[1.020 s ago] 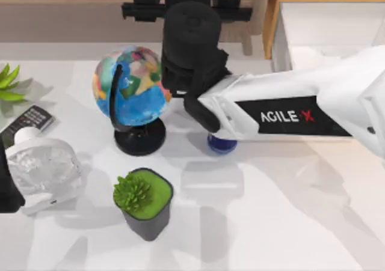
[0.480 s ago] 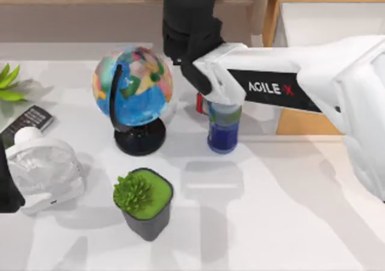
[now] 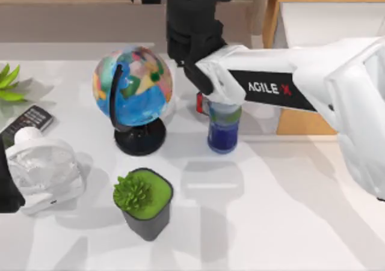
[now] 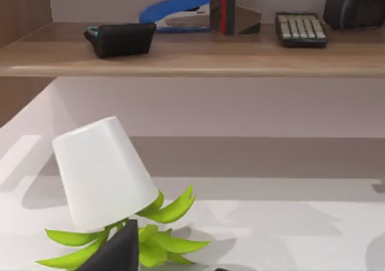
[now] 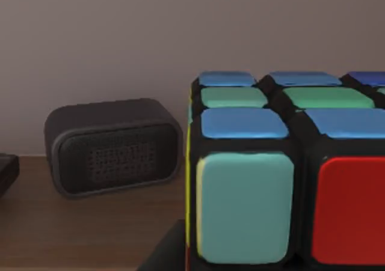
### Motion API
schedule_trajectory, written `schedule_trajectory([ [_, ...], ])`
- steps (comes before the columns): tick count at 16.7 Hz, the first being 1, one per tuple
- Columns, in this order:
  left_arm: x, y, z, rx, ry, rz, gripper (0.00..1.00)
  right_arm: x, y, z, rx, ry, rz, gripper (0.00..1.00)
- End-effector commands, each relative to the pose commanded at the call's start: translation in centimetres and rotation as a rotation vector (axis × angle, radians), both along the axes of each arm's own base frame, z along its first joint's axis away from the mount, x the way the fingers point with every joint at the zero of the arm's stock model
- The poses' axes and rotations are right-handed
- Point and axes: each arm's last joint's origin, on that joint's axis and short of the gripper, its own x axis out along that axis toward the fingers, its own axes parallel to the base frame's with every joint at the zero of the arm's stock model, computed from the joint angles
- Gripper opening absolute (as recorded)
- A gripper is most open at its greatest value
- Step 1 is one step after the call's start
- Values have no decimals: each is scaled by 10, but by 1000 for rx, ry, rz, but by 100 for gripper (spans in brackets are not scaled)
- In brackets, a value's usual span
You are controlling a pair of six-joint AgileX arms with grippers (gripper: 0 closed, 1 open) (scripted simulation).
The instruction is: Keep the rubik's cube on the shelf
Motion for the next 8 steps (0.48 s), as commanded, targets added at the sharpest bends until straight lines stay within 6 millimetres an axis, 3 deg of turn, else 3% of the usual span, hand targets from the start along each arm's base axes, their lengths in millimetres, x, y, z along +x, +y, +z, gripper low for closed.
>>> schedule_trajectory([
  [8,0,0,0,0,0,0,100,0,0,0,0,0,0,75],
])
